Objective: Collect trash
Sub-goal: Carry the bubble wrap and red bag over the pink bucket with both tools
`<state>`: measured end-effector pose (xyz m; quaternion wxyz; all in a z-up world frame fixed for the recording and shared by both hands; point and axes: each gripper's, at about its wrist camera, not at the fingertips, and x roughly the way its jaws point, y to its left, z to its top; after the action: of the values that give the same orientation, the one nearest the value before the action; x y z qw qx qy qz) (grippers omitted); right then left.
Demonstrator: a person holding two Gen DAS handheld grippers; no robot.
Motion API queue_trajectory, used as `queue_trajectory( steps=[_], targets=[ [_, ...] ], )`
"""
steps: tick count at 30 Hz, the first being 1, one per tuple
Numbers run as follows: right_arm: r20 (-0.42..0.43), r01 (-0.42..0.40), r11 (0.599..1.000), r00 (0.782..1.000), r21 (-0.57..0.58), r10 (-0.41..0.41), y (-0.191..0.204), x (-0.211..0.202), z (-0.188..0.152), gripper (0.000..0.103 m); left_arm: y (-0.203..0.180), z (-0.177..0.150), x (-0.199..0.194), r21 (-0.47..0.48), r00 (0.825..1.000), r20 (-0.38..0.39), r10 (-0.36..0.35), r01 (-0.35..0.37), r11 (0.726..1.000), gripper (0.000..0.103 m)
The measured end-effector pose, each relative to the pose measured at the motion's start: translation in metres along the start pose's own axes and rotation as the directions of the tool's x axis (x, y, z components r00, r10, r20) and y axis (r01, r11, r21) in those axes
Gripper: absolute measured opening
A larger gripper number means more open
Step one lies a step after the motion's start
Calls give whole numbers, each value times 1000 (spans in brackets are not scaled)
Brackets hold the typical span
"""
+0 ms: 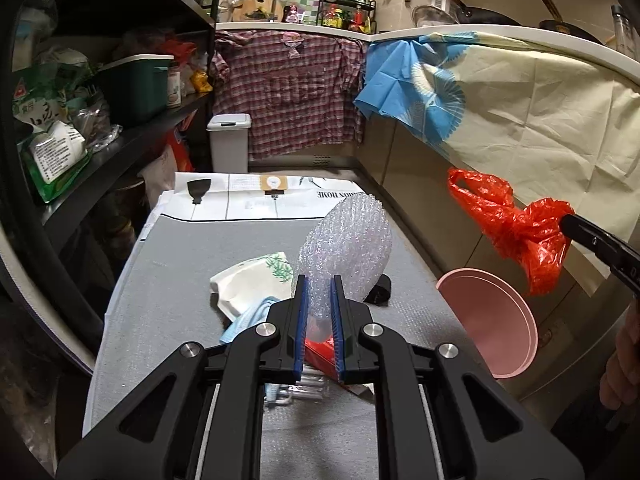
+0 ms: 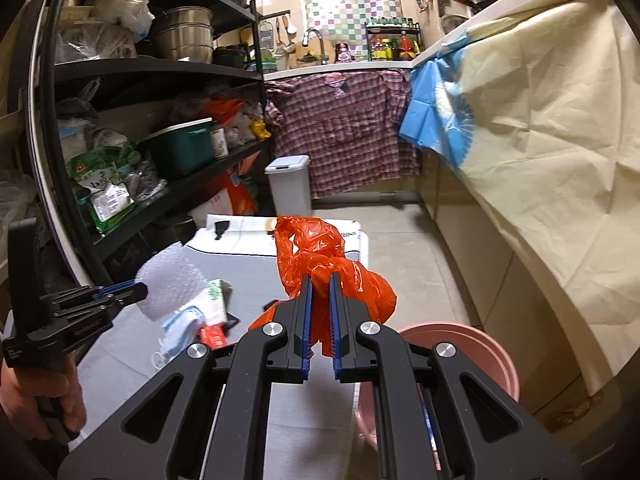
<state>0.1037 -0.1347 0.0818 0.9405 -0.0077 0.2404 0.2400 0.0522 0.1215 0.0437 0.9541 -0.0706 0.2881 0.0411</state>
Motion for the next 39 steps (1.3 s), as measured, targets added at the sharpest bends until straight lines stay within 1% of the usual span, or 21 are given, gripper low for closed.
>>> queue_trajectory(
  steps=[3, 10, 15, 17, 20, 24, 29, 35, 39],
  targets=[
    [5, 24, 1000, 1000, 8, -24, -15, -4, 1, 8, -5, -1, 2, 7, 1000, -3, -11, 11, 1000, 11],
    [8, 88, 994, 996, 65, -88, -53, -9, -3, 8, -22, -2, 8, 27, 999, -11, -45, 45, 999, 11],
    [16, 139, 987, 990, 84, -141, -69, -12, -8, 8, -41, -6, 15, 41, 997, -24, -79, 80, 996, 11],
    [10, 152, 982, 988, 110, -154, -79, -13, -11, 8, -50, -6, 17, 48, 995, -31, -94, 96, 994, 11],
    [2, 182, 976, 983, 123, -184, -89, -13, -14, 8, -64, -4, 19, 64, 993, -32, -113, 114, 991, 11],
    [-5, 210, 969, 977, 134, -211, -102, -14, -19, 8, -81, 2, 24, 62, 989, -40, -144, 146, 987, 11],
    [-32, 224, 961, 975, 165, -221, -119, -10, -26, 8, -108, 4, 39, 88, 984, -60, -165, 170, 981, 11],
    [-49, 226, 951, 974, 209, -220, -143, -5, -30, 8, -139, -1, 63, 82, 978, -92, -189, 197, 977, 11],
    [-61, 223, 952, 975, 209, -214, -150, 3, -31, 8, -152, -6, 78, 68, 975, -110, -194, 202, 977, 11]
  ],
)
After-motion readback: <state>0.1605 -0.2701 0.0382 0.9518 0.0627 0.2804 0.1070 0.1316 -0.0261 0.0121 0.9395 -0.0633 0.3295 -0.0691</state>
